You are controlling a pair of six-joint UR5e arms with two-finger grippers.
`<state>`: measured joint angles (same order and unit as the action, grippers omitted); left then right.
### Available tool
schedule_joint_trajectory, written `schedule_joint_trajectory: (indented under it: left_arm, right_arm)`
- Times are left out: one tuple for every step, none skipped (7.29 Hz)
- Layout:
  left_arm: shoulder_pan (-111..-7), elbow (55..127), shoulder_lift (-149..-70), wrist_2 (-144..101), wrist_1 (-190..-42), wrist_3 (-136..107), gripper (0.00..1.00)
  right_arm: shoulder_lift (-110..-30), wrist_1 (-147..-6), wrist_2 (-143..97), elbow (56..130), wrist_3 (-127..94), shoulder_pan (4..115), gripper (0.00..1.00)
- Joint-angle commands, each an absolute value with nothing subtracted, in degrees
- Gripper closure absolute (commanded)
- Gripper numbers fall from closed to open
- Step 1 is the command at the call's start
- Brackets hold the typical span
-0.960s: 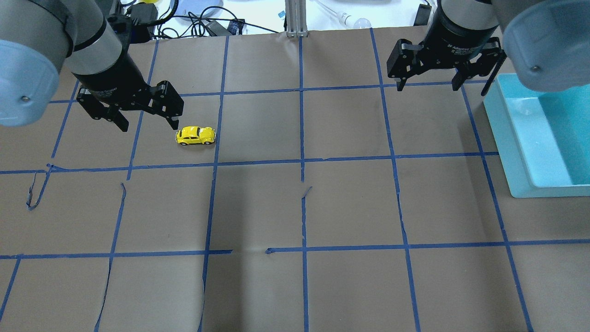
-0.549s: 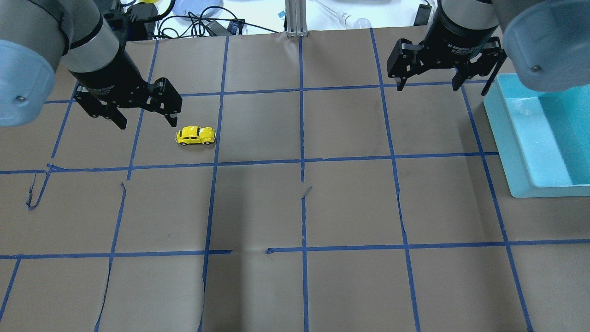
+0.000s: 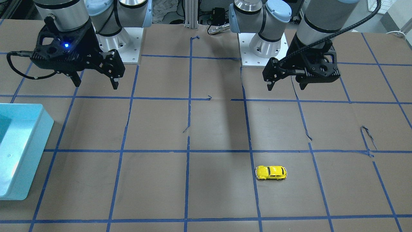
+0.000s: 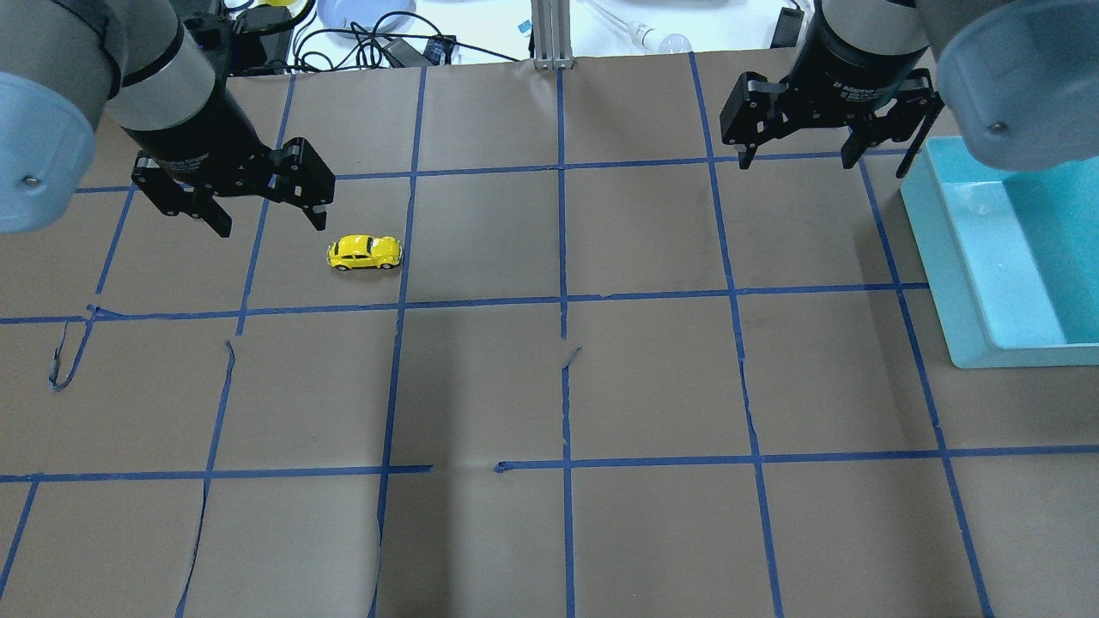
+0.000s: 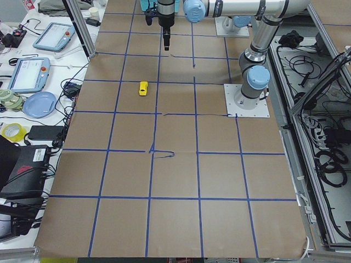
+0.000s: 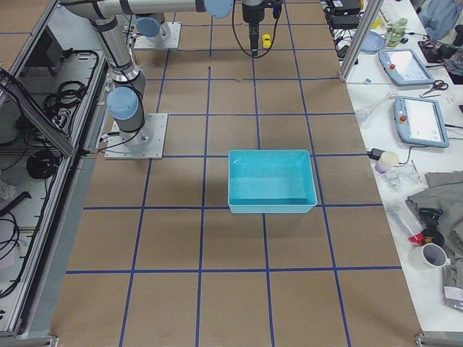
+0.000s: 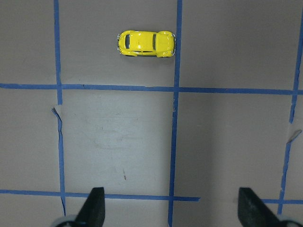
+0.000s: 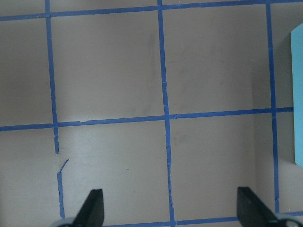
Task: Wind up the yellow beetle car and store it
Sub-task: 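Hover the left gripper above the yellow beetle car, adjusting position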
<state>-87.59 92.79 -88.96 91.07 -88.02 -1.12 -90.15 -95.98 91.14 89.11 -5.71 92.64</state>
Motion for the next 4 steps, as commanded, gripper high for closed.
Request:
schedule_joint_trajectory:
  left_arm:
    - [-87.4,92.7,-88.9,91.0,-88.0,-6.4,0.0]
    - [-87.3,92.6,-89.3,91.0,-87.7,-10.2,0.0]
    - [-86.1,92.7,-89.6,90.9,-85.6,-10.9,0.0]
    - [-85.1,92.6,-90.1,90.4,-85.5,-15.3,0.0]
  right_arm:
    - [-90.2,-96.0,91.1,89.1,-5.7,92.6,0.0]
    - [-90.2,-95.9,91.1,89.1,-5.7,92.6,0.0]
    - [-90.2,-95.9,91.1,89.1,-5.7,92.6,0.0]
    - [-90.2,-95.9,91.1,89.1,-5.7,92.6,0.0]
